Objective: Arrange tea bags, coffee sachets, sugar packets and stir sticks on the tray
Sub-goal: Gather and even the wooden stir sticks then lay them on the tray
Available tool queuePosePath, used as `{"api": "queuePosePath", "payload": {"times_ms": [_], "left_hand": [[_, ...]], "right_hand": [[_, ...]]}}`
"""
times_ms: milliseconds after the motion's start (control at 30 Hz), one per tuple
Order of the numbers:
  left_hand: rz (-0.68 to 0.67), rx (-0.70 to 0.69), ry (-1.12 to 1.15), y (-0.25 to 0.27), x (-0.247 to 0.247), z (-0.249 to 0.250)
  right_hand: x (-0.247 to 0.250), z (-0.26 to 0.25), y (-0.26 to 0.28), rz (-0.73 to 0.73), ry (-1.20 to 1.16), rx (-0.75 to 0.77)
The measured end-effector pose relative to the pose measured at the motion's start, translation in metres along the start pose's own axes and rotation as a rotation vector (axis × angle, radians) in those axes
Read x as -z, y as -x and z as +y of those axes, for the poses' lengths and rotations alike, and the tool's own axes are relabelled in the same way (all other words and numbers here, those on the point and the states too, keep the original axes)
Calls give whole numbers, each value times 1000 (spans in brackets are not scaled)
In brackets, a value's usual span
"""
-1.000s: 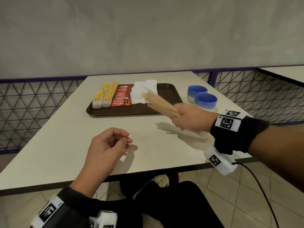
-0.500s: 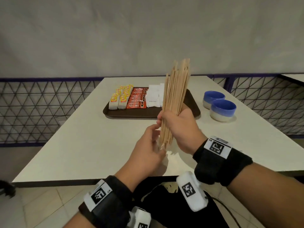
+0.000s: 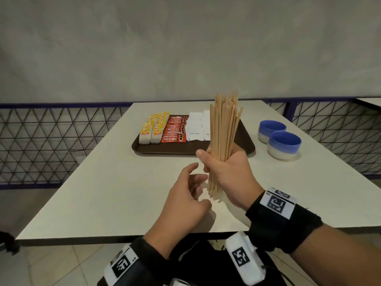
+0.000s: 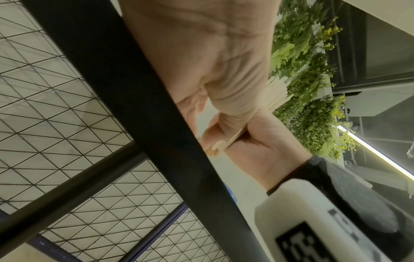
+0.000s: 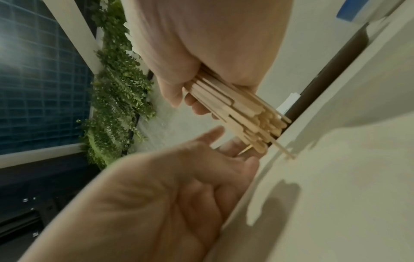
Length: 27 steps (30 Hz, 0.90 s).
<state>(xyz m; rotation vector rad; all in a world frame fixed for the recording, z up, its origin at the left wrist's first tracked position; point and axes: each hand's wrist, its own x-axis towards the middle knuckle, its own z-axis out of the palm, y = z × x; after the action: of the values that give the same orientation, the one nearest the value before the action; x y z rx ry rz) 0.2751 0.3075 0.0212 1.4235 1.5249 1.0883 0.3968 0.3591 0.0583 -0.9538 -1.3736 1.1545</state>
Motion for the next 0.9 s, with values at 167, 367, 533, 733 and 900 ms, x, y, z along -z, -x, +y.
{"api": "queuePosePath", "payload": {"times_ms": [167,367,533,733,900], "left_hand": [[36,-20,160,9,8,6],[57,-286,220,11,21,47],[159,-621,-217,-14,36,98],[171,-871,-441,-32,44,130],[-9,-708,-542,-45,52,150]], "right_hand": [[-2,19,11,-30,22,-146],[-3,21,11,-103,-69,-106],[-11,21,12,-137,-24,-116],[-8,15,15,-226,-36,-117],[-12,16,13,-201,-29,-153]]}}
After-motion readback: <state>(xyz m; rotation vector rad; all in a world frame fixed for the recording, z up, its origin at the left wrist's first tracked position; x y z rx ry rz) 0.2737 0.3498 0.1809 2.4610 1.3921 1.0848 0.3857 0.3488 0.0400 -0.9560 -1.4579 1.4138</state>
